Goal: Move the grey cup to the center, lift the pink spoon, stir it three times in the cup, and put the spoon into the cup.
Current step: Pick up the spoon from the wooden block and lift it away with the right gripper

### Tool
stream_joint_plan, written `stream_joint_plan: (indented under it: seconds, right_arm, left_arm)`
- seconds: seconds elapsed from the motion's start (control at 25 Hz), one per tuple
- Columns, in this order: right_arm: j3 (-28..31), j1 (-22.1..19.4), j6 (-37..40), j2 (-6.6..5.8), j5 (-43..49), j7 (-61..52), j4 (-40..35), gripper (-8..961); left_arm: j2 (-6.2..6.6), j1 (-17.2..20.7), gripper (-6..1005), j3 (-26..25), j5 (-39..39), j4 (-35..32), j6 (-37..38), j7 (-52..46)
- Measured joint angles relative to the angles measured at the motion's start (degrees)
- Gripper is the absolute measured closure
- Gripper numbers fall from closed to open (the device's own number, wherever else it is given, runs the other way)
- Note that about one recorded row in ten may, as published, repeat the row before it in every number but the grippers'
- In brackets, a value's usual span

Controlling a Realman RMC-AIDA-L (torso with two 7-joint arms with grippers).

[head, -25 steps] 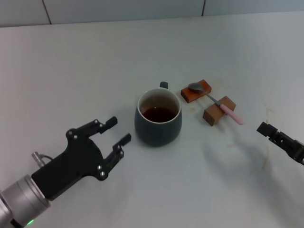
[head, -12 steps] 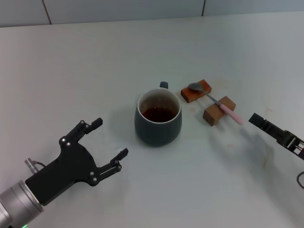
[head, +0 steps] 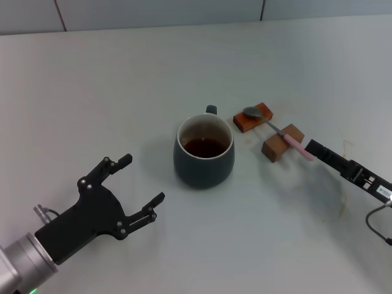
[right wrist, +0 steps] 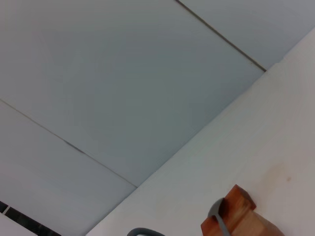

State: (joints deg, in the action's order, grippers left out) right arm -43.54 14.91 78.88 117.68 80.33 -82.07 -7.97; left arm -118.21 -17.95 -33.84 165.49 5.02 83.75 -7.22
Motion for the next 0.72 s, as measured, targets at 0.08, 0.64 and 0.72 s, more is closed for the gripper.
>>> stream_joint_plan:
  seconds: [0.08, 0.64, 0.72]
  right_arm:
    - [-0.2, 0.6, -1.1, 0.26, 0.0, 0.0, 0.0, 215]
    - [-0.5, 3.0, -4.9, 1.14, 1.0, 0.5, 0.1, 218]
    - [-0.5, 3.2, -5.4, 1.14, 1.1, 0.4, 0.1, 217]
  left_arm:
    - [0.0, 0.0, 133, 0.0, 0.0, 0.0, 0.0, 0.0]
    - [-0.1, -0.1, 132, 0.0, 0.0, 0.3, -0.1, 0.6]
    - [-0.09, 0.0, 133, 0.0, 0.0, 0.4, -0.1, 0.6]
